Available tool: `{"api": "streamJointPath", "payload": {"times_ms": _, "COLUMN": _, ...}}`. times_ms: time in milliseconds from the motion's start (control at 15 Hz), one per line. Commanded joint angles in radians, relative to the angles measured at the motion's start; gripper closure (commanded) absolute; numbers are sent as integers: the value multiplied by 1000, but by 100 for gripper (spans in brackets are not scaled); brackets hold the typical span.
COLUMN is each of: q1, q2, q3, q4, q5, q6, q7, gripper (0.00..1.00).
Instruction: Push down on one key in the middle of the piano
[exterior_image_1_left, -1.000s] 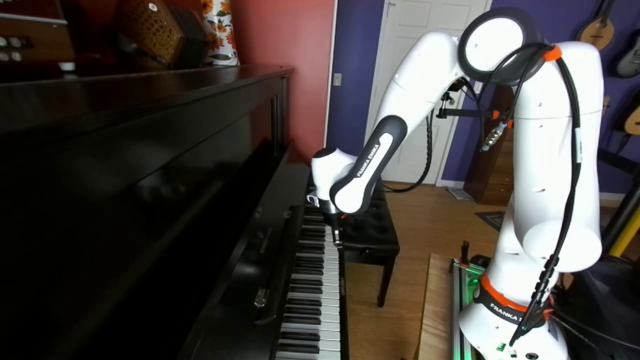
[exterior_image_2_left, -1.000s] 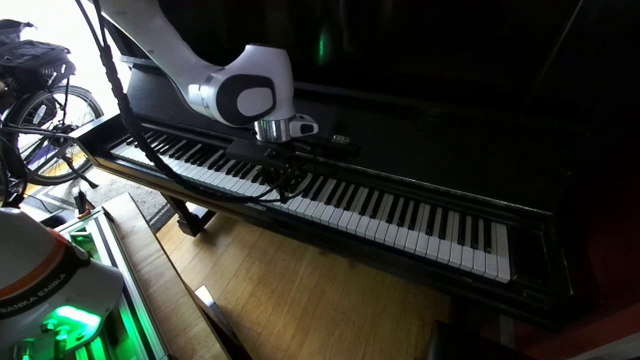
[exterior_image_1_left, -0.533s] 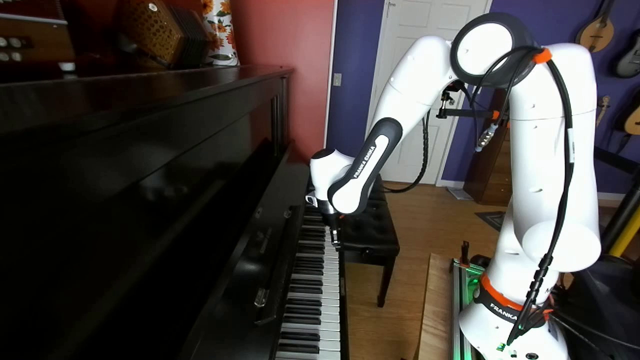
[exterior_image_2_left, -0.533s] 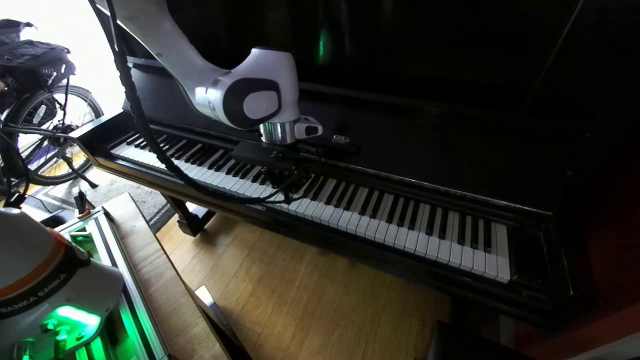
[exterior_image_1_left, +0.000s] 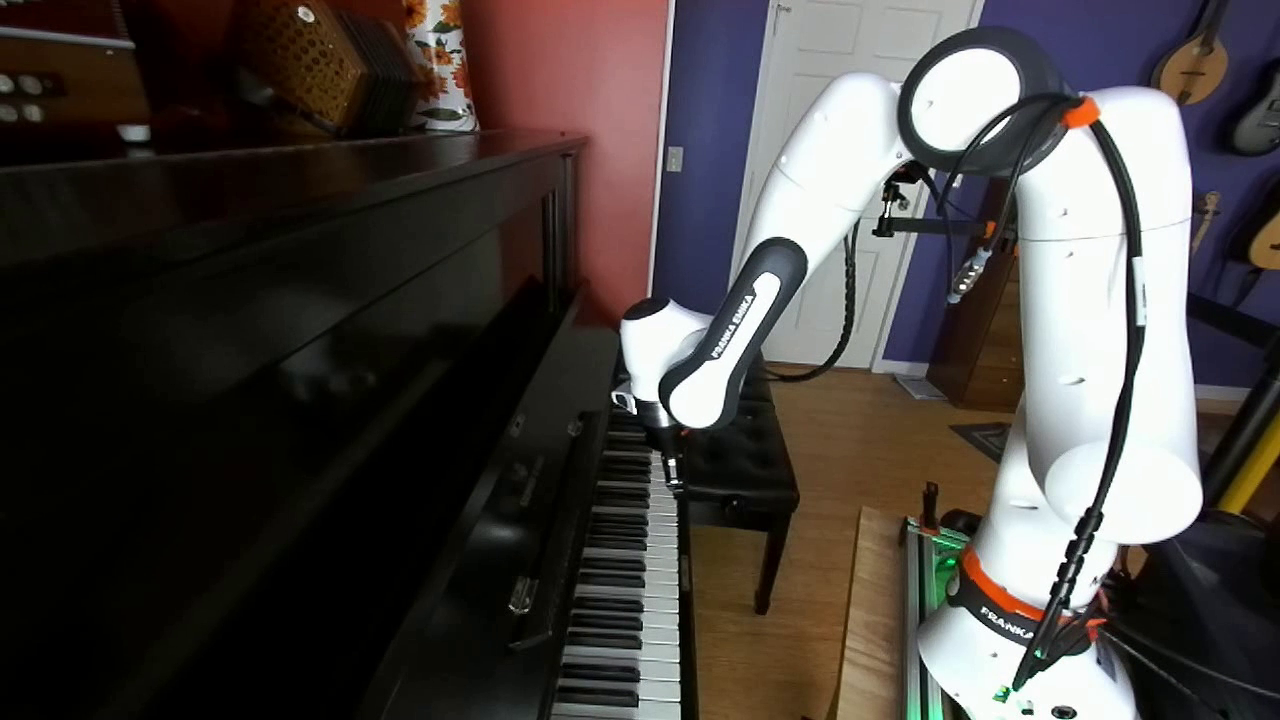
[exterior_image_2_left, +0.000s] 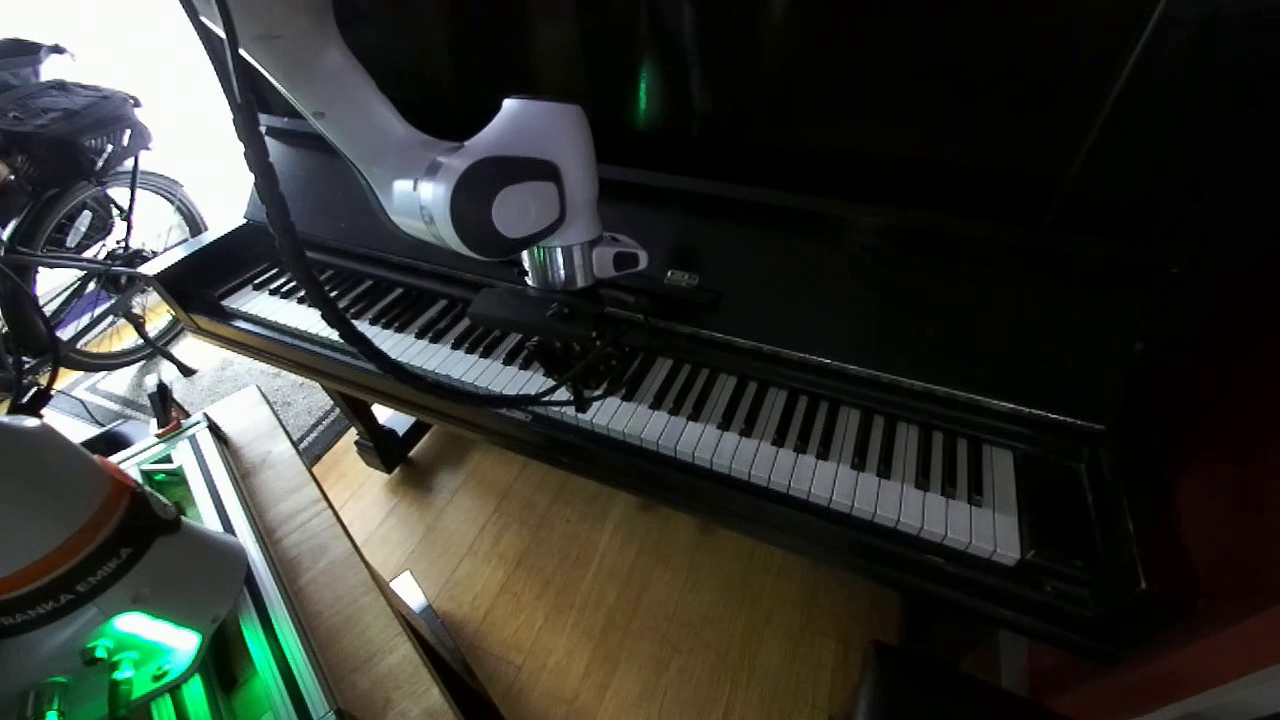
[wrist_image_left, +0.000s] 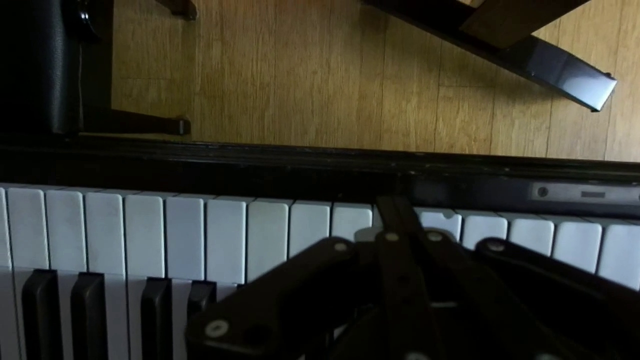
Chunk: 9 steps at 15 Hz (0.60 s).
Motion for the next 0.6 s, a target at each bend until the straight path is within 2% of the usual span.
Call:
{"api": "streamJointPath", "payload": {"times_ms": 0, "q1": 4, "q2": 25, "q3": -15, "q4": 1, "q5": -35, "q6": 41, "q7": 12, "gripper": 100}}
{"api": "streamJointPath", "payload": {"times_ms": 533, "q1": 1, "q2": 59, "q3": -29, "q4": 0, "q5": -35, "q6": 134, "q7": 9, "gripper": 100}}
